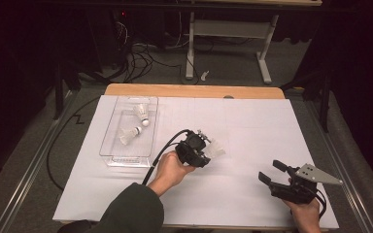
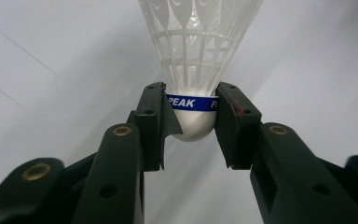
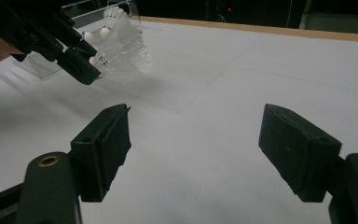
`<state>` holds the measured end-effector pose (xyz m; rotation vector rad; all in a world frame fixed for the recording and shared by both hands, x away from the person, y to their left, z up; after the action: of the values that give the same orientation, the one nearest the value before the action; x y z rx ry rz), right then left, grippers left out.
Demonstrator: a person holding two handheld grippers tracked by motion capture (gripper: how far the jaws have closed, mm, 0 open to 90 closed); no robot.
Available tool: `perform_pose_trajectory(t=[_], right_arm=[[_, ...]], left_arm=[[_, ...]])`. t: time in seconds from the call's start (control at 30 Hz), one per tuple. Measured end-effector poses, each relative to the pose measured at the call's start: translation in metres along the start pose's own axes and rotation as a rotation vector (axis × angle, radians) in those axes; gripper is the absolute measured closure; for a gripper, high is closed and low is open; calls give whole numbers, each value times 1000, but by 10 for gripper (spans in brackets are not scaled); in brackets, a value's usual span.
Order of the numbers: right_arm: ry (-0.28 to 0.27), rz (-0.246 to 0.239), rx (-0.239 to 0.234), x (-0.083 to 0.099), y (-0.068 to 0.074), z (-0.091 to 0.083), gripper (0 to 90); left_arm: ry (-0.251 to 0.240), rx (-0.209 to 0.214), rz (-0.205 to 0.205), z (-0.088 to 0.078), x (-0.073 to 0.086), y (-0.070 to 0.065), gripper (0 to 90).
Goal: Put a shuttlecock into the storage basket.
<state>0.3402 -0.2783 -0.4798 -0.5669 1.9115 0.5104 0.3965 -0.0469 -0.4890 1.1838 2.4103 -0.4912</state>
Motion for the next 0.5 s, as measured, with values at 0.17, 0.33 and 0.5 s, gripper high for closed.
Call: perform_pose_trajectory(t=[0.17, 0.33, 0.5], right_arm=[[-1, 0, 0, 0, 0, 0, 252], [-2, -2, -1, 0, 0, 0, 252], [-4, -3, 0, 0, 0, 0, 252]], left_arm=[[-13, -4, -6, -5, 0, 1, 653], [-24, 0, -8, -9, -1, 1, 653], [-33, 0, -11, -13, -1, 2, 654]])
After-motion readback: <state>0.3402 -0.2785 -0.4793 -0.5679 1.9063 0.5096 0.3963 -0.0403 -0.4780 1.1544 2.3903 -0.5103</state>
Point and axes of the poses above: each handheld gripper's, and its own axes: z roughly forward along the jaws, x roughly out of its underside, y roughly to its left, the point moved 9 cm from there along z, roughly forward along the jaws, and after that the axes turned 1 degree about y, right-handed, at the moved point
